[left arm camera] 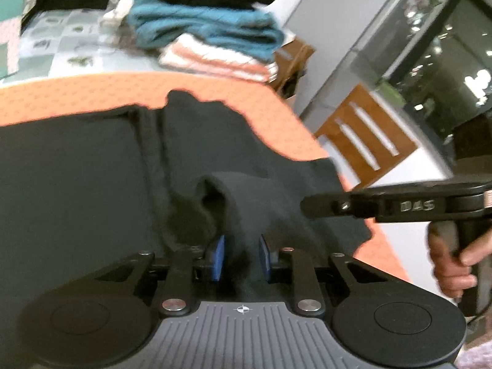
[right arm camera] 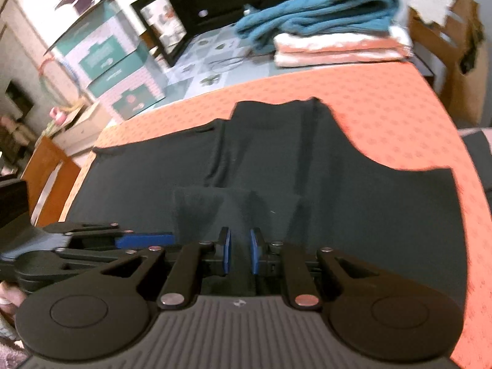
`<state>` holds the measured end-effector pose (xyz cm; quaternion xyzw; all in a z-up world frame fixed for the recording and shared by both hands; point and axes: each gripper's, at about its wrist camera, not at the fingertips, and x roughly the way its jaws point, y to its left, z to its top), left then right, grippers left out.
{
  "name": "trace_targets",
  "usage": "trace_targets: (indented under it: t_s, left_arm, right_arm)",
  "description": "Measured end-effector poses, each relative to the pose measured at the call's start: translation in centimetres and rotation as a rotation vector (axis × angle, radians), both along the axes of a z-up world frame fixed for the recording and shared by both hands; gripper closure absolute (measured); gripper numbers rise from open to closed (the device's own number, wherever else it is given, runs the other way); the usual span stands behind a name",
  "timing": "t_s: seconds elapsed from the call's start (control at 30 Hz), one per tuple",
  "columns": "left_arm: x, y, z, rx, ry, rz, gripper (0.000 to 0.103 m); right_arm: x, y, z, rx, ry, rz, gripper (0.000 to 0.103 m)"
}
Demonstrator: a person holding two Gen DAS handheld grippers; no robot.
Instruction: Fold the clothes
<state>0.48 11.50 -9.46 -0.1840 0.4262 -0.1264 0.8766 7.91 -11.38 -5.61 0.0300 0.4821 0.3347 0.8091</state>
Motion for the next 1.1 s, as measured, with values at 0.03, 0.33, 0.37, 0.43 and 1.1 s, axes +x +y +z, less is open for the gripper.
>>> trace_targets:
  t_s: [0.03,0.33,0.37,0.43,1.1]
  left_arm:
    - [0.1,0.2,-0.5,0.007,0.024,0.013,0.077]
    - [-1.7,3.4,-2.4,-0.013,0.124,0.107,0.077]
    - [-1.9,3.7,-2.3,-0.015,0.125,0.12,0.076]
    - [-2.4,4.3,-2.0,-0.024,0.123,0.144,0.076]
    - [4.3,0.9,-0.9,-0.01,0.049,0.075,0.077]
  right_arm:
    - [0.3,0.8,-0.2,-0.005,-0.003,0.022,0.087]
    - [1.3,8.3,-4.4,-0.193,-0.097,0.238,0.075]
    - [1.3,8.6,-4.6,-0.192,-0.114,0.253,0.074]
    - [1.4,8.8,-4.5,-0.189,-0.125,0.27,0.073]
    - [-6.4,-3.2,0.3,-0.148,-0.081,0.073,0.073]
